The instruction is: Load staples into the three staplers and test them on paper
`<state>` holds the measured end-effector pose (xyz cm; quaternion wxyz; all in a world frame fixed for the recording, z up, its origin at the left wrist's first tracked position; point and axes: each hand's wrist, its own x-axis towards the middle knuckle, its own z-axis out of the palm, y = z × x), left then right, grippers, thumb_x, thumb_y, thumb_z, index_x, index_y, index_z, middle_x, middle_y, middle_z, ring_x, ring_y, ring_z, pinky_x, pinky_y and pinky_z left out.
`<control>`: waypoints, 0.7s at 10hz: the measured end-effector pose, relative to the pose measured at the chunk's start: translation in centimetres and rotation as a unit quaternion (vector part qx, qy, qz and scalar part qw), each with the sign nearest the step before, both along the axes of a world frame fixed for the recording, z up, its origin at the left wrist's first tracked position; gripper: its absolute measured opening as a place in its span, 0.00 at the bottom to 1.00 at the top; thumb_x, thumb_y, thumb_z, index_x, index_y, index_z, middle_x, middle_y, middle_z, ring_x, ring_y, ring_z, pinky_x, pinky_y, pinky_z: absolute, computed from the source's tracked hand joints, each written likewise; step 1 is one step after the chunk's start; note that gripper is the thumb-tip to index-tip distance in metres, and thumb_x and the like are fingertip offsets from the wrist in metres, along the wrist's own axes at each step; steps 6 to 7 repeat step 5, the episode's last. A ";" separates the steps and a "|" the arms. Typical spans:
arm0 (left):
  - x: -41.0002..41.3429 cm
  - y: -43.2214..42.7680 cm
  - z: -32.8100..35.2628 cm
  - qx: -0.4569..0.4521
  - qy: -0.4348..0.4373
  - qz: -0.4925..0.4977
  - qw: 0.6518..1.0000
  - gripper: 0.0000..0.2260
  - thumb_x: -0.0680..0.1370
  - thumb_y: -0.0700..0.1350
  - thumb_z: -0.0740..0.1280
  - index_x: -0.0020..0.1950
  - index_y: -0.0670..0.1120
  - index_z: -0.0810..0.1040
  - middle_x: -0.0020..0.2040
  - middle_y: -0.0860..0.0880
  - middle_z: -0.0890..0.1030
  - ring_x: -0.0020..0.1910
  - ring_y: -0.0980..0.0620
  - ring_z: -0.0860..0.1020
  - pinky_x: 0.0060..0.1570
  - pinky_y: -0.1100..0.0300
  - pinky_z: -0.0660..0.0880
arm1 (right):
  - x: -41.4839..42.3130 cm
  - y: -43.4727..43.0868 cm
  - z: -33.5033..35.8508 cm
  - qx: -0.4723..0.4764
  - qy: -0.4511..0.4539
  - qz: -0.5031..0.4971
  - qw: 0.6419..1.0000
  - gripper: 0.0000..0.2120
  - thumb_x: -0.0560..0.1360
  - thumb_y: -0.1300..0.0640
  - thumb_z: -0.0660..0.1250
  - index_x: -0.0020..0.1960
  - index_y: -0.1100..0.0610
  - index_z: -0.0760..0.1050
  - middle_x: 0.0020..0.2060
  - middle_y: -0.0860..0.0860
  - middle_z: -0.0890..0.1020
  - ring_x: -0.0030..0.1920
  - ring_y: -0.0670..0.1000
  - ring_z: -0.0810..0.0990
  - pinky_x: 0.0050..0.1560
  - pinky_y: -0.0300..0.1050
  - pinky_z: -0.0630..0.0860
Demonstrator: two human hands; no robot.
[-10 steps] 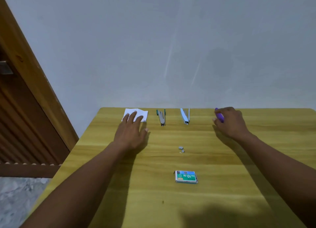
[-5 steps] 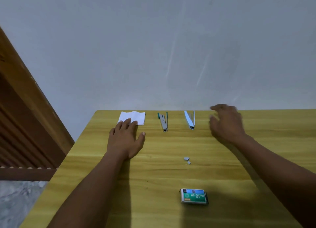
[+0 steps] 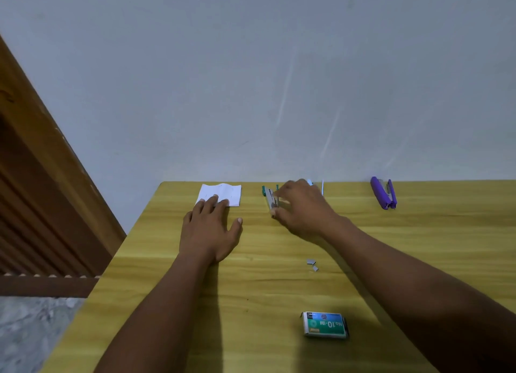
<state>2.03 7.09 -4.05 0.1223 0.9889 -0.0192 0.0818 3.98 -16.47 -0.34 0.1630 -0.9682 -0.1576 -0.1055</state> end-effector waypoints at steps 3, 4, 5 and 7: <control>0.0 -0.1 0.1 0.000 0.002 0.000 1.000 0.30 0.78 0.66 0.54 0.78 0.55 0.63 0.81 0.51 0.59 0.80 0.47 0.54 0.76 0.46 0.56 | 2.3 2.5 -0.7 -0.005 0.018 -0.022 1.000 0.09 0.77 0.46 0.67 0.49 0.51 0.78 0.51 0.50 0.79 0.56 0.56 0.75 0.52 0.53 0.72; 0.0 -0.1 0.2 -0.011 -0.015 -0.002 1.000 0.30 0.78 0.66 0.55 0.78 0.55 0.62 0.82 0.51 0.57 0.81 0.45 0.52 0.75 0.46 0.57 | 1.6 2.0 -0.9 0.033 0.021 -0.027 0.999 0.21 0.78 0.43 0.65 0.68 0.51 0.74 0.63 0.51 0.77 0.65 0.56 0.72 0.61 0.55 0.71; -0.6 0.0 0.4 -0.004 -0.041 -0.010 0.999 0.31 0.78 0.64 0.57 0.80 0.54 0.60 0.83 0.50 0.54 0.81 0.43 0.49 0.75 0.45 0.59 | 0.4 0.7 0.0 0.034 0.019 -0.046 0.998 0.25 0.78 0.42 0.64 0.72 0.49 0.69 0.67 0.51 0.74 0.67 0.56 0.71 0.64 0.54 0.69; -0.6 0.0 0.4 -0.004 -0.041 -0.010 0.999 0.31 0.78 0.64 0.57 0.80 0.54 0.60 0.83 0.50 0.54 0.81 0.43 0.49 0.75 0.45 0.59 | 0.4 0.7 0.0 0.034 0.019 -0.046 0.998 0.25 0.78 0.42 0.64 0.72 0.49 0.69 0.67 0.51 0.74 0.67 0.56 0.71 0.64 0.54 0.69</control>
